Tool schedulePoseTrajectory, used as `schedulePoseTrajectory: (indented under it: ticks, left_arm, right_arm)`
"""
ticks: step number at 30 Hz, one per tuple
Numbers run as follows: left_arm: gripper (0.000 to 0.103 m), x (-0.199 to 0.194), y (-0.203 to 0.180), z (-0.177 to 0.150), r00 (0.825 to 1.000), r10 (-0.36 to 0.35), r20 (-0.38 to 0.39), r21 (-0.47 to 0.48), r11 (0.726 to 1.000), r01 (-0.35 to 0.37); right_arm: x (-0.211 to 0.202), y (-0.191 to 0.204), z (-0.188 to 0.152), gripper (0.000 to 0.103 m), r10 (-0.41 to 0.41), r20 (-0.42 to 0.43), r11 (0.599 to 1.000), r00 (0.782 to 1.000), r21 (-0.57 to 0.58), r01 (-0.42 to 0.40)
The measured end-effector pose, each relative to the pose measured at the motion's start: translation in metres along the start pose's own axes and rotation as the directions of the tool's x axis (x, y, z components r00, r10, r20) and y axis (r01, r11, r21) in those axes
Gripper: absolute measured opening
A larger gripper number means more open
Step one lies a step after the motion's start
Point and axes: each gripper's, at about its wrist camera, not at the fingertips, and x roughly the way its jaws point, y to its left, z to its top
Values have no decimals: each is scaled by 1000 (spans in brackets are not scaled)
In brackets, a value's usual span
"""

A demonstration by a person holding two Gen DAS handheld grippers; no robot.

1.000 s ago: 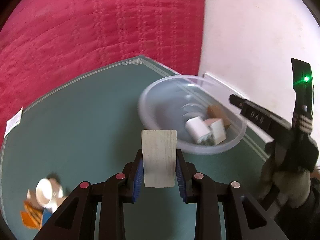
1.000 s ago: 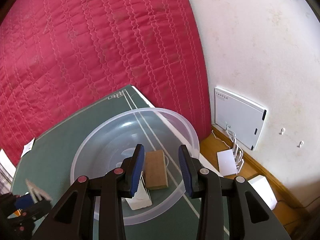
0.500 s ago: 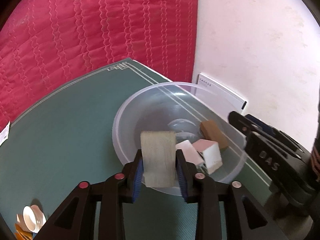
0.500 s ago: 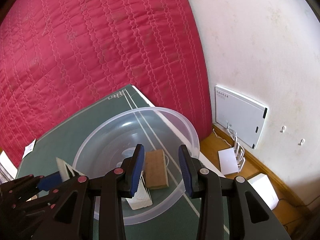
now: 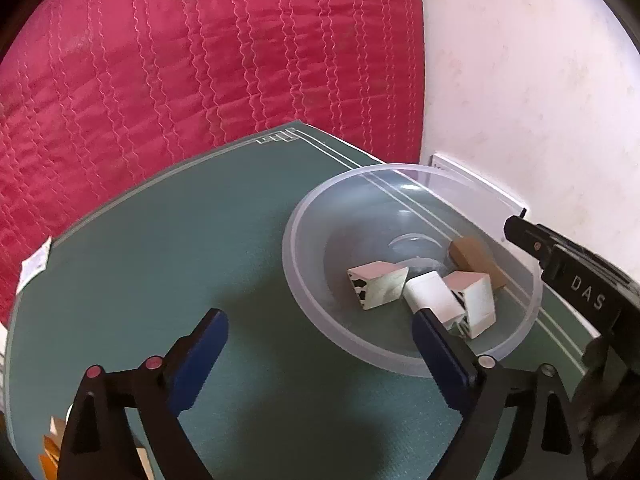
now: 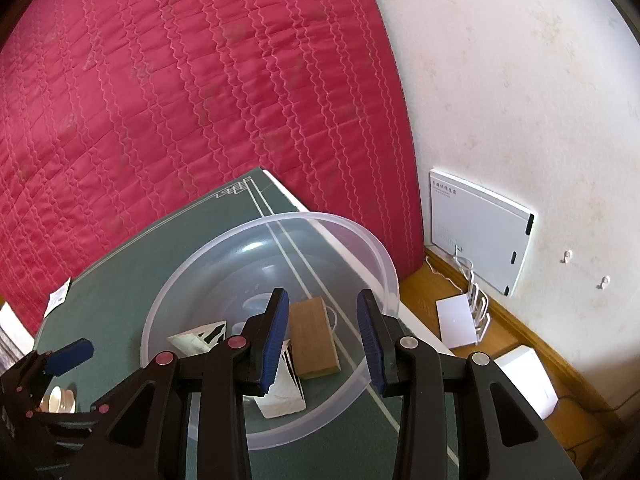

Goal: Organize rigid objects
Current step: 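Move the left gripper back toward the remaining objects on the table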

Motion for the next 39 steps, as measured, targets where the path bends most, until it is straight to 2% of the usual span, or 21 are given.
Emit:
schedulePoseTrajectory:
  ticks: [3,5,8,15,19,32,39]
  left_arm:
    - [99,-2,-1,-2,1000,27,10,16,999,-27]
    - [99,-5,-2,-4,999,41,16,21,999,-42]
    - [101,-8,0,-5,998,58,24,21,998,-58]
    - [102,-14,6,-10,994,107,35,11,994,-108]
    - [102,-16,7,-13,991,130,41,12,991,-131]
    - [102,-24,19,-29,987,158,25,-19,987,-157]
    - [102,-31,28,-39,981,195,23,-44,980,-194]
  right_arm:
    - [0,0,0,38,1,0,1000,1000,1,-1]
    - [0,0,0,46,0,3,1000,1000,2,0]
    - [0,0,-2,51,0,12,1000,1000,6,0]
    - [0,1,-4,53,2,12,1000,1000,3,-2]
    - [-1,2,-5,57,3,15,1000,1000,4,-3]
    - [-1,3,-6,58,3,16,1000,1000,2,-3]
    - [-3,8,-6,60,6,18,1000,1000,-7,-5]
